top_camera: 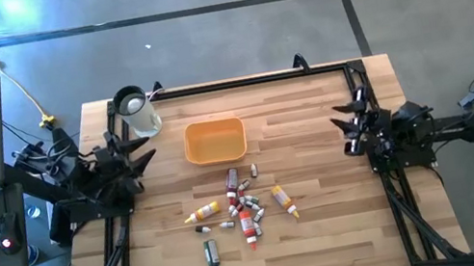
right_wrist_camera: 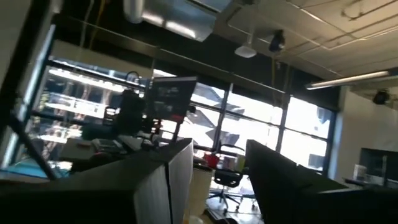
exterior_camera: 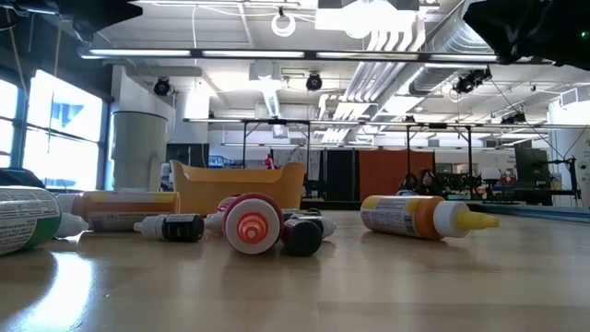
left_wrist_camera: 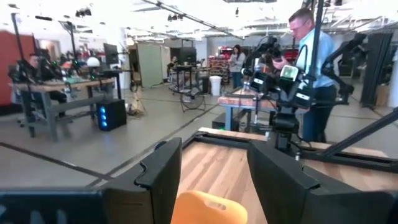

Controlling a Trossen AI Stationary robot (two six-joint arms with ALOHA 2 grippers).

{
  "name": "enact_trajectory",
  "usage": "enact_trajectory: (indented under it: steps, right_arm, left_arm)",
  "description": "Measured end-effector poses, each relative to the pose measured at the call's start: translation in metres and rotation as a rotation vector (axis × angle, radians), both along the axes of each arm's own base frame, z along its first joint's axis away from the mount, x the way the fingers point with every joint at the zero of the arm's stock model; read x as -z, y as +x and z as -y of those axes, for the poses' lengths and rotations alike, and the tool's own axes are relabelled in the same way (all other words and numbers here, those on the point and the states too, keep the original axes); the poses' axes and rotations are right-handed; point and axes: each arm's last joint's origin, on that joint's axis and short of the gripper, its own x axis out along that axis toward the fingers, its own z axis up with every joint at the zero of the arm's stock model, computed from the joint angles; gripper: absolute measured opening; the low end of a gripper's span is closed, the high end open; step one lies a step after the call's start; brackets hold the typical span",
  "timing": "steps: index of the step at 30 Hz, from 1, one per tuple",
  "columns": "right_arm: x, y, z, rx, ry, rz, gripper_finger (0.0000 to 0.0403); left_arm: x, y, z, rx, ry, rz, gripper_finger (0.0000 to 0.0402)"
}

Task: Pick & Place food coloring
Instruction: Put the large red food coloring bottle into the yellow bin

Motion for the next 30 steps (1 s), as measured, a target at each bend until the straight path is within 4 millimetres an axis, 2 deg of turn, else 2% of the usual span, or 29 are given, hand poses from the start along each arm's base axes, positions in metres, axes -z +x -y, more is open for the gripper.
enact_trajectory:
  steps: [4,8,14,20,25,30]
  right_arm:
    - [-0.008,0.008,0.000,-0.056,0.059,-0.007,0.0142]
    - [-0.023,0.029,0.000,-0.084,0.137,-0.159,0.0142]
    - [-0.039,0.086,-0.002,-0.083,0.231,-0.441,0.0142]
    - [-0.035,0.148,-0.001,-0.013,0.316,-0.761,0.0142]
    - [-0.026,0.188,-0.001,0.004,0.297,-0.981,0.0142]
    - [-0.021,0.219,-0.001,-0.020,0.197,-1.057,0.0142]
  left_arm:
    - [-0.002,0.013,0.008,-0.015,0.066,-0.038,0.0183]
    - [-0.007,0.023,0.012,-0.096,0.099,-0.121,0.0183]
    - [-0.011,0.036,0.019,-0.128,0.133,-0.234,0.0183]
    - [-0.009,0.044,0.025,-0.048,0.142,-0.335,0.0183]
    - [-0.006,0.044,0.026,-0.023,0.105,-0.399,0.0183]
    - [-0.007,0.043,0.025,-0.028,0.053,-0.405,0.0183]
